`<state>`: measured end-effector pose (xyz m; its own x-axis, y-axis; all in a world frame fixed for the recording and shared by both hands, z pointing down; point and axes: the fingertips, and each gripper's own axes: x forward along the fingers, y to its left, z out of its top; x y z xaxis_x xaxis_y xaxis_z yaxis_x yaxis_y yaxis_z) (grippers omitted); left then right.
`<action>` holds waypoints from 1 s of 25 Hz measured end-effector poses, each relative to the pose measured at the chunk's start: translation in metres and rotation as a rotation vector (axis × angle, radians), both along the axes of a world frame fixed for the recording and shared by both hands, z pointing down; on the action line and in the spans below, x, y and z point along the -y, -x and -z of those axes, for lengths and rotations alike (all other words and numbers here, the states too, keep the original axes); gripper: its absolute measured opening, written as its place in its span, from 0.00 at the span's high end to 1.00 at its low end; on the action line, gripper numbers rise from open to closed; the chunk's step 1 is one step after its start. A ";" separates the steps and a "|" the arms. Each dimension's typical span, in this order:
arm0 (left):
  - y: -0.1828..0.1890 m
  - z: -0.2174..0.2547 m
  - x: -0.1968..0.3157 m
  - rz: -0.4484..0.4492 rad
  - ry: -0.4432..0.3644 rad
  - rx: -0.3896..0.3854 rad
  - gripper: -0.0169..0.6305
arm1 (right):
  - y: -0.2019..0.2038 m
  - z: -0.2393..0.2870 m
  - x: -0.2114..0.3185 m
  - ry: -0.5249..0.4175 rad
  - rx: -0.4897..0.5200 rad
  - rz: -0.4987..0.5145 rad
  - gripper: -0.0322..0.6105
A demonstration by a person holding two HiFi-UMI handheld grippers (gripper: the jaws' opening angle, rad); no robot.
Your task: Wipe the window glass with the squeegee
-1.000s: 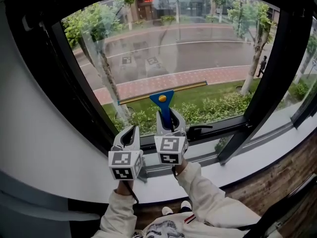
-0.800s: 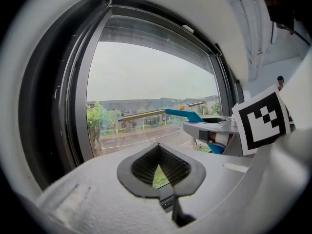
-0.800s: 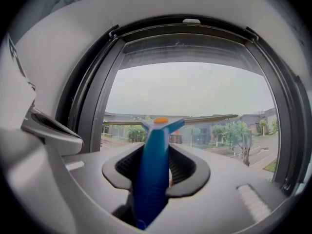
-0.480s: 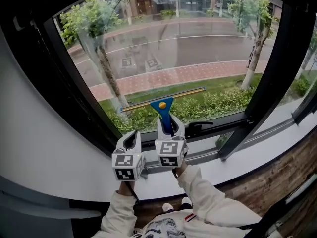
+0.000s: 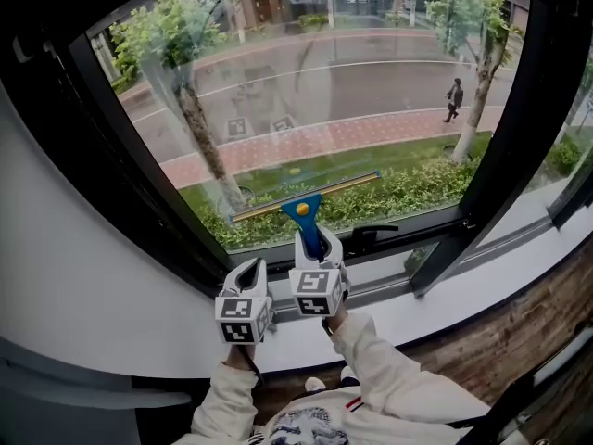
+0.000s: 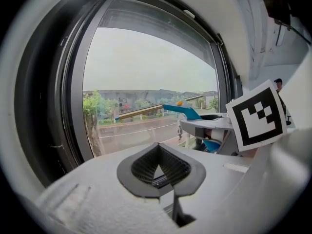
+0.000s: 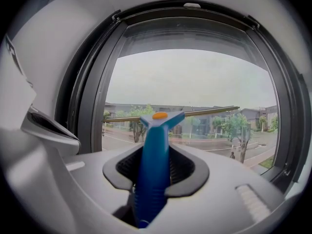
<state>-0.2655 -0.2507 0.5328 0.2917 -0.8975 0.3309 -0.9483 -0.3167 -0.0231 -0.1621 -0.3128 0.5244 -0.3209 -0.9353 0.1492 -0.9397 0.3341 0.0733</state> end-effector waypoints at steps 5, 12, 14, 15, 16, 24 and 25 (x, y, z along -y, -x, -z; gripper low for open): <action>0.000 -0.020 0.000 -0.003 0.041 -0.004 0.97 | 0.002 -0.033 0.003 0.080 0.008 0.007 0.75; -0.004 -0.039 0.001 -0.014 0.066 0.007 0.98 | 0.004 -0.072 0.002 0.134 -0.016 0.014 0.75; -0.006 -0.043 0.002 -0.018 0.070 0.009 0.97 | 0.005 -0.081 0.000 0.154 -0.016 0.017 0.75; -0.007 -0.044 0.003 -0.021 0.072 0.010 0.98 | 0.005 -0.086 0.000 0.164 -0.018 0.018 0.75; -0.008 -0.045 0.003 -0.022 0.074 0.010 0.97 | 0.005 -0.090 -0.001 0.173 -0.020 0.020 0.75; -0.019 -0.044 0.010 -0.045 0.083 0.009 0.97 | 0.005 -0.108 -0.001 0.240 -0.027 0.018 0.75; -0.019 -0.045 0.010 -0.047 0.087 0.010 0.98 | 0.005 -0.110 -0.001 0.250 -0.022 0.016 0.75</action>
